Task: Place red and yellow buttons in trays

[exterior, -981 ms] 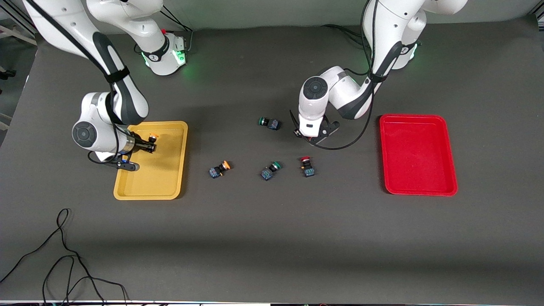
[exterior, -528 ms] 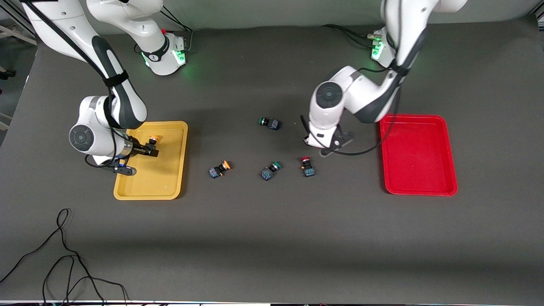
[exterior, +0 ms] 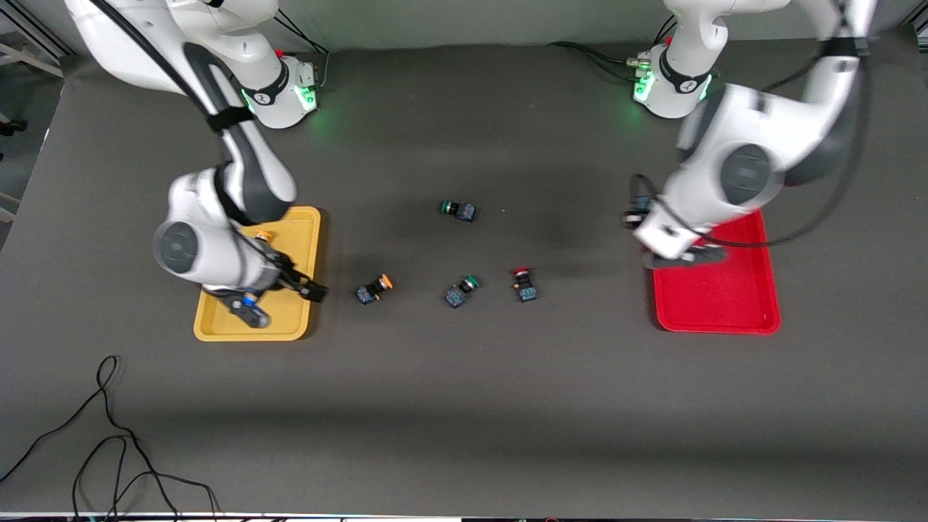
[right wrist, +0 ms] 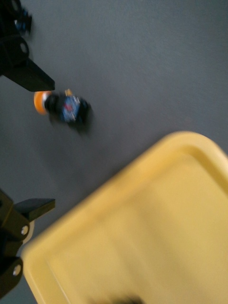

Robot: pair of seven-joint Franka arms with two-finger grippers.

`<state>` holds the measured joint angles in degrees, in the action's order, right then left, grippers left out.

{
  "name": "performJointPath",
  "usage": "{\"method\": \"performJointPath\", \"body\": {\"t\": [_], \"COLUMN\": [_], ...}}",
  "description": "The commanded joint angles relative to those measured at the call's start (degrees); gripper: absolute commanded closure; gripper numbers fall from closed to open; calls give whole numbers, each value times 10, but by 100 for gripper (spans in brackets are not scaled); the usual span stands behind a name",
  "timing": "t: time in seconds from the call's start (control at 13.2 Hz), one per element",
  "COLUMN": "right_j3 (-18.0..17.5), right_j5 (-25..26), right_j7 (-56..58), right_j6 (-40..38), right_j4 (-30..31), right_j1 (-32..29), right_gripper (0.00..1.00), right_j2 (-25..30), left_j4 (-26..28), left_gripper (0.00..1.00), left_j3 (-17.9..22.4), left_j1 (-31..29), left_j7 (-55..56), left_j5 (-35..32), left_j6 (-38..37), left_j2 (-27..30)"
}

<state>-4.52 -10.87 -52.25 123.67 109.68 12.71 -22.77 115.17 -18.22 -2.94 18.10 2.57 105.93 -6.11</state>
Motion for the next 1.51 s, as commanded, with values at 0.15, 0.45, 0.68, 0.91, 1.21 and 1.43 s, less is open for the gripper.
{"method": "performJointPath", "body": {"t": [0.15, 0.45, 0.68, 0.91, 1.21, 1.43], "right_j3": [-29, -29, -28, -28, -28, -26], "right_j5": [4, 52, 60, 83, 84, 84], "right_j7": [-168, -178, -176, -170, -165, -144], "right_j6": [25, 59, 70, 72, 73, 67], "right_j4": [-84, -76, -73, -66, -66, -67], "right_j1": [44, 53, 52, 50, 50, 48], "right_gripper": [0, 0, 0, 15, 65, 80], "right_j2": [-114, -147, -153, -155, -155, -143], "left_j4": [72, 127, 123, 96, 24, 2], "left_gripper": [92, 92, 32, 0, 0, 0], "left_j3": [-6, -4, 15, 14, -2, -49], "left_j1": [-101, -128, -126, -124, -119, -111], "left_j7": [-118, -114, -112, -105, -104, -65], "left_j5": [-43, -96, -124, -124, -100, -68], "left_j6": [102, 283, 318, 254, 110, 102], "left_j2": [-21, -108, -144, -121, -47, -34]}}
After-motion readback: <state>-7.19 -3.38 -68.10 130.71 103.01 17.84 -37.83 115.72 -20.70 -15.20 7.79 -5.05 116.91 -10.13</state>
